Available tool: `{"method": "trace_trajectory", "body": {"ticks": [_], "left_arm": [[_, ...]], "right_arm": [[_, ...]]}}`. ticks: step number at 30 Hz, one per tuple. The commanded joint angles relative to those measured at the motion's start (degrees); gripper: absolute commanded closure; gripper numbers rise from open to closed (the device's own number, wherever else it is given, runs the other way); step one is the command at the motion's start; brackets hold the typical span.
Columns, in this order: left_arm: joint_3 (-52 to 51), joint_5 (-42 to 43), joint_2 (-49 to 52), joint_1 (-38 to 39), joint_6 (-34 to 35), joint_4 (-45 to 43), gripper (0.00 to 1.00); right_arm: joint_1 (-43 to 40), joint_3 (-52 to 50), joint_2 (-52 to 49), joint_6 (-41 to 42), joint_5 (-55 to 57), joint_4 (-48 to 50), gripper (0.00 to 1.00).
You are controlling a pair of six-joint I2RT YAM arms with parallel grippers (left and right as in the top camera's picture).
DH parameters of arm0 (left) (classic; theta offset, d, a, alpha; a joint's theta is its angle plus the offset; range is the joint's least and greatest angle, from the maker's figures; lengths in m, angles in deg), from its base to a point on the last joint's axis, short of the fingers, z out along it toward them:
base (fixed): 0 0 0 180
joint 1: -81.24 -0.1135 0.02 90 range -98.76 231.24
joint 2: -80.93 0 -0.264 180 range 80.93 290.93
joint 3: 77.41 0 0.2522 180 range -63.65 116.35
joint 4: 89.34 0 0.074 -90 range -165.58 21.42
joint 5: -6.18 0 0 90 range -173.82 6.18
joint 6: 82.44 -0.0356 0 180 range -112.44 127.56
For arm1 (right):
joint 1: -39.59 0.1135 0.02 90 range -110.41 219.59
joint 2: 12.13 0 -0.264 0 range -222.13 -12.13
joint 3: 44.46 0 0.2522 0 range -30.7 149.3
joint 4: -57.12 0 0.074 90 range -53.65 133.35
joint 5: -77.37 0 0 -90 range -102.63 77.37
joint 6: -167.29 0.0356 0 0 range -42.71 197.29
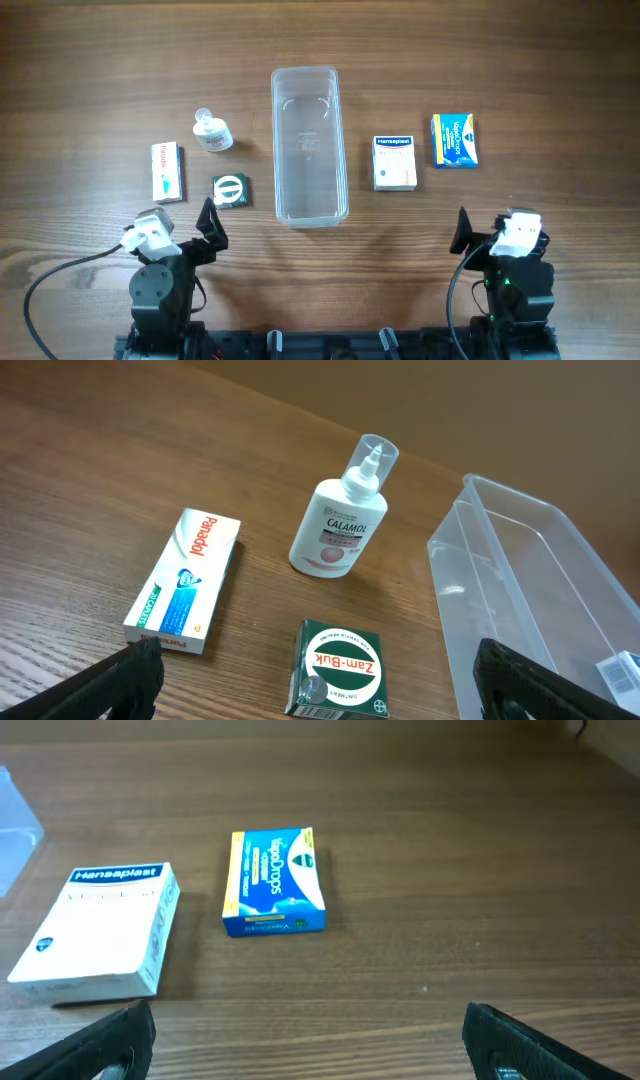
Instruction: Pack container
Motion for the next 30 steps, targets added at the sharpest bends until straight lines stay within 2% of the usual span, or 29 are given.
{"method": "trace_trajectory", "body": {"ticks": [1, 6, 14, 24, 27, 30], "left_arm": [[-0.31, 0.09, -0.31, -0.22, -1.14, -0.22, 0.00], [-0.31, 0.09, -0.28, -0.22, -1.14, -0.22, 0.00], [-0.31, 0.09, -0.31, -0.22, -1.14, -0.22, 0.00], [-0.31, 0.09, -0.31, -0.22, -1.14, -0.22, 0.00], [-0.31, 0.09, -0.31, -0.22, -1.14, -0.22, 0.00], [-0.31, 0.09, -0.31, -0.22, -1.14, -0.22, 0.00]], "right_arm": [[-0.24, 4.00, -0.70, 0.66, 0.57, 0.39, 0.00], [-0.24, 11.39, -8.66, 0.66, 1.64, 0.44, 0.00], [-0.24, 33.46, -38.53, 0.98, 1.31, -0.57, 0.00], [-0.26, 67.84, -74.31, 7.85, 2.21, -15.19, 0.00], [-1.25, 73.55, -81.02, 11.61, 3.56, -15.89, 0.00], [-2.40, 77.11, -85.79, 11.74, 0.37, -16.72, 0.00]]}}
